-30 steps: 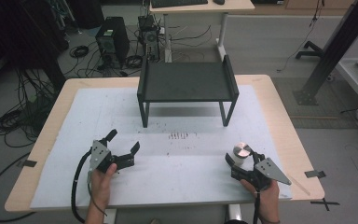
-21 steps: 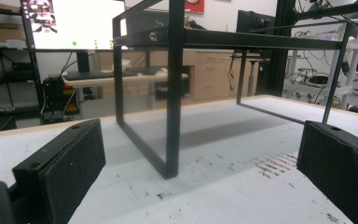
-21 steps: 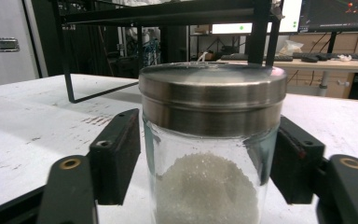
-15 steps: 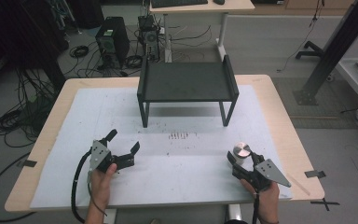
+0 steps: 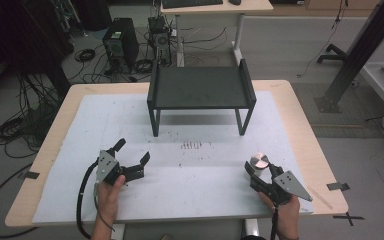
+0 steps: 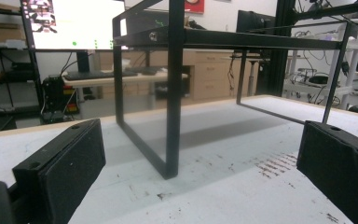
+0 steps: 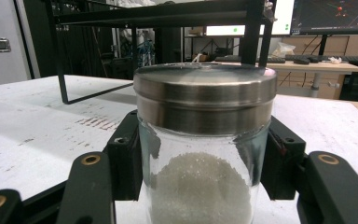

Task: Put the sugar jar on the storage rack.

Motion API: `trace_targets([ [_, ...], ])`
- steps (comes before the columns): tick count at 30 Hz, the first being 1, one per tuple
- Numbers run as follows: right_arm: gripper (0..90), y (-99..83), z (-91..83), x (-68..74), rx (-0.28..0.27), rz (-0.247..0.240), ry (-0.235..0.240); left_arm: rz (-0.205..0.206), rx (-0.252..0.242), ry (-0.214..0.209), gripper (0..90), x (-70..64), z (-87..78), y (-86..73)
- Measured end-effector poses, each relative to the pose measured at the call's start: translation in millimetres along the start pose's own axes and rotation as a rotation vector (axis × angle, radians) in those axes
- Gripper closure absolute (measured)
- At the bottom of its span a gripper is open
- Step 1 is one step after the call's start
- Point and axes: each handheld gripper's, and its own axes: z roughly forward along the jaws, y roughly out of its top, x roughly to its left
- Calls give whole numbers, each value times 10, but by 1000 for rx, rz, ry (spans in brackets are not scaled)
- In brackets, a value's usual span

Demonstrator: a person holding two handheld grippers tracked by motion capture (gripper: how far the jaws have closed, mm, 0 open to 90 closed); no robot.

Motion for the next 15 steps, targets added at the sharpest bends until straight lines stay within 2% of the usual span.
trace_targets([
  [15, 438, -2, 1, 10, 0, -9, -8, -1, 2, 0, 14, 0, 2, 0],
])
